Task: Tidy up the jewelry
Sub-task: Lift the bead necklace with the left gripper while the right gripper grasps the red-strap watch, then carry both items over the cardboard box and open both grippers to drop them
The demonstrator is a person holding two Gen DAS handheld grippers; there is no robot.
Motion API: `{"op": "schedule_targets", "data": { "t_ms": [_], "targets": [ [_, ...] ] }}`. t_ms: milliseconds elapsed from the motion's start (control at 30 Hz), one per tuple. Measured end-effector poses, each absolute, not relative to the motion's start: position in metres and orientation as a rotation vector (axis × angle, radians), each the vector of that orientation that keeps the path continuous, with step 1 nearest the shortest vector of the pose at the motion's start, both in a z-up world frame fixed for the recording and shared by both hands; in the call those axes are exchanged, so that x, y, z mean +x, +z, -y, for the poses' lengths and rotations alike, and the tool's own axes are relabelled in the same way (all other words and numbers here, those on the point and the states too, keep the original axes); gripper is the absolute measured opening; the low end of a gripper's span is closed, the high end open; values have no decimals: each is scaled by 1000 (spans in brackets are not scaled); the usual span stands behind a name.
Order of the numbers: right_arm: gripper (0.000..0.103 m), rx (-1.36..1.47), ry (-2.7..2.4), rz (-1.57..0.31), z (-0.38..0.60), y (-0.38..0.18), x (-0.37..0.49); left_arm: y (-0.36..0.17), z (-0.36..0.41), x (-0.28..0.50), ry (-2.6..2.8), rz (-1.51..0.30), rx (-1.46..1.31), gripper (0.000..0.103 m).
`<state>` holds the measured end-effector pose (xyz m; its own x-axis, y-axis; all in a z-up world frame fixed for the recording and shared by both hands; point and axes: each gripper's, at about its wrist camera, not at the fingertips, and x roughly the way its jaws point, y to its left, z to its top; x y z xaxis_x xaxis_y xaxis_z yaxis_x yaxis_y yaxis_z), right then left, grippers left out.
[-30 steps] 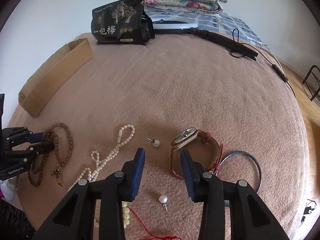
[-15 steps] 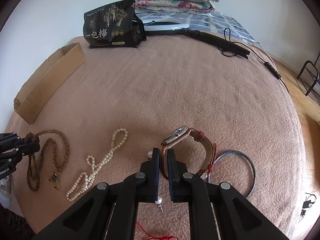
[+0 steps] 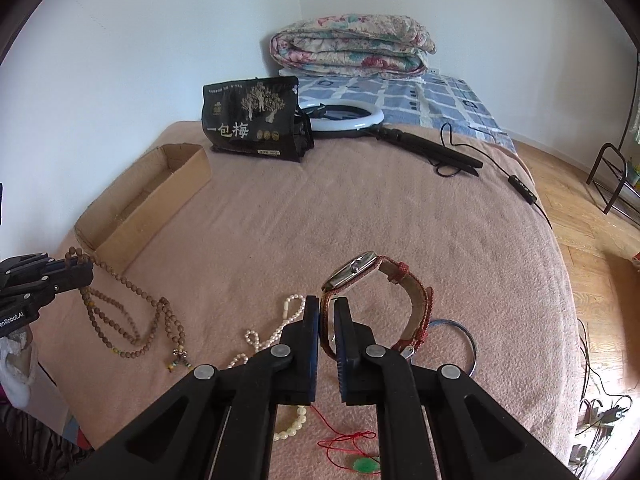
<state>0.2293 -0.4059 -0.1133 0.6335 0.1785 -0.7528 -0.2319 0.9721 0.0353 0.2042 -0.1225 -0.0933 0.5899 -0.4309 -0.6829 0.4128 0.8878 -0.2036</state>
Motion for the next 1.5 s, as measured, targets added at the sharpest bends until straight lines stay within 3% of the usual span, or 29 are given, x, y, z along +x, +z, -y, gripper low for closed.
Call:
{"op": "schedule_targets", "data": {
  "t_ms": [433,867,1500],
  "targets": [
    [5,-96,276,-748,377,-50,202,-12,85,200,-450,-658,-72,11],
    [5,-129,376,-697,312,-24,217,27,7,220,-331,-559,-126,11],
    [5,-160,523,-726,194,-55,300,-24,-66,288,-207,-621,-161,11]
  ]
}}
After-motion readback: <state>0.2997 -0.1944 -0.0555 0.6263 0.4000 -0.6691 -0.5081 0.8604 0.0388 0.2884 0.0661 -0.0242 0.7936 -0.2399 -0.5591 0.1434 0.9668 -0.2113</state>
